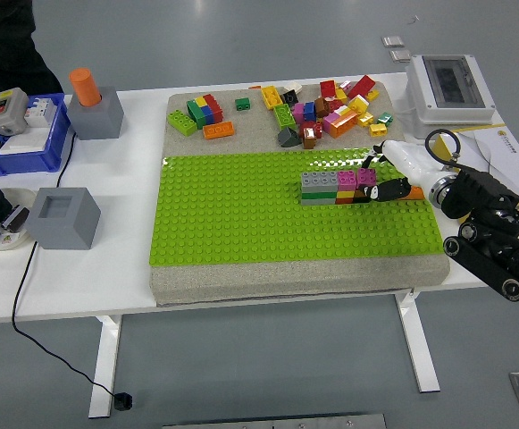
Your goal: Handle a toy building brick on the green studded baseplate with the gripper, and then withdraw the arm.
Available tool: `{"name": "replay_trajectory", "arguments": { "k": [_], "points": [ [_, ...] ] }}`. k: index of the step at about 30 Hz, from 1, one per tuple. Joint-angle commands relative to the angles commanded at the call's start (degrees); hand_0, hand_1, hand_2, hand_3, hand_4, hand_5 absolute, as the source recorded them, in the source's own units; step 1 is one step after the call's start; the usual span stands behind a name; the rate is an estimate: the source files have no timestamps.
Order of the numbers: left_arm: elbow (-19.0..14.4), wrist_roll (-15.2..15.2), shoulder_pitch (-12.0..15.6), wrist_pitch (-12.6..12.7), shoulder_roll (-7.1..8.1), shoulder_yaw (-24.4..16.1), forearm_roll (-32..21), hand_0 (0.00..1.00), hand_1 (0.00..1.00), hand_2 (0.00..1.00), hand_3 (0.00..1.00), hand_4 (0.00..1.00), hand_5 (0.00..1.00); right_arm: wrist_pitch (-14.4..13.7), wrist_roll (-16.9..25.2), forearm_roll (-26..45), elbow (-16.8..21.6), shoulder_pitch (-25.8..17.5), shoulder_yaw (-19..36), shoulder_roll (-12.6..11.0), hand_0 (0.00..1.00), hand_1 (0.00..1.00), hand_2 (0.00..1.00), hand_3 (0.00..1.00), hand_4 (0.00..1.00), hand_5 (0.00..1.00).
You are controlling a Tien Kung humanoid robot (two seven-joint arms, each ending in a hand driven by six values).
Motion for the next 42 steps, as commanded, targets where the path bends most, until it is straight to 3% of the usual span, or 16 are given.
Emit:
{"name": "replay_trajectory", "arguments": {
  "k": [11,12,17,18,30,31,42],
  "points": [
    [0.0,0.0,-0.1,0.0,0.0,0.0,0.0,0.788,0.804,0.755,0.434,0.998,0.884,0.0,0.0,0.0,-0.4,0.0,-0.3,0.2,0.782,0.764,0.795,0.56,0.708,0.177],
    [0.0,0.0,-0.1,0.0,0.0,0.0,0.1,0.788,0.805,0.755,0.434,0.998,0.883,0.0,0.0,0.0,-0.5,0.0,-0.3,0.3,0.784,0.765,0.799,0.597,0.711,0.175],
    [0.0,0.0,-0.1,0.0,0.01,0.0,0.1,0.788,0.805,0.755,0.434,0.998,0.883,0.0,0.0,-0.2,-0.5,0.0,-0.3,0.3,0.784,0.765,0.799,0.597,0.711,0.175],
    [0.0,0.0,-0.1,0.0,0.02,0.0,0.2,0.788,0.804,0.755,0.434,0.998,0.884,0.0,0.0,-0.2,-0.5,0.0,-0.4,0.3,0.784,0.767,0.804,0.647,0.702,0.181],
    [0.0,0.0,0.0,0.0,-0.06,0.1,0.1,0.788,0.803,0.755,0.434,0.998,0.883,-0.2,-0.2,-0.4,-0.6,0.0,-0.8,0.4,0.785,0.768,0.808,0.657,0.698,0.186],
    [0.0,0.0,0.0,0.0,-0.08,0.1,0.1,0.788,0.804,0.753,0.434,0.998,0.883,-0.2,-0.2,-0.3,-0.6,-0.1,-0.9,0.4,0.785,0.771,0.819,0.696,0.7,0.184],
    [0.0,0.1,0.1,0.0,-0.18,0.0,0.1,0.788,0.803,0.754,0.434,0.998,0.884,0.0,-0.5,-0.1,-0.7,-0.1,-1.3,0.3,0.789,0.776,0.826,0.728,0.708,0.179]
  ]
}}
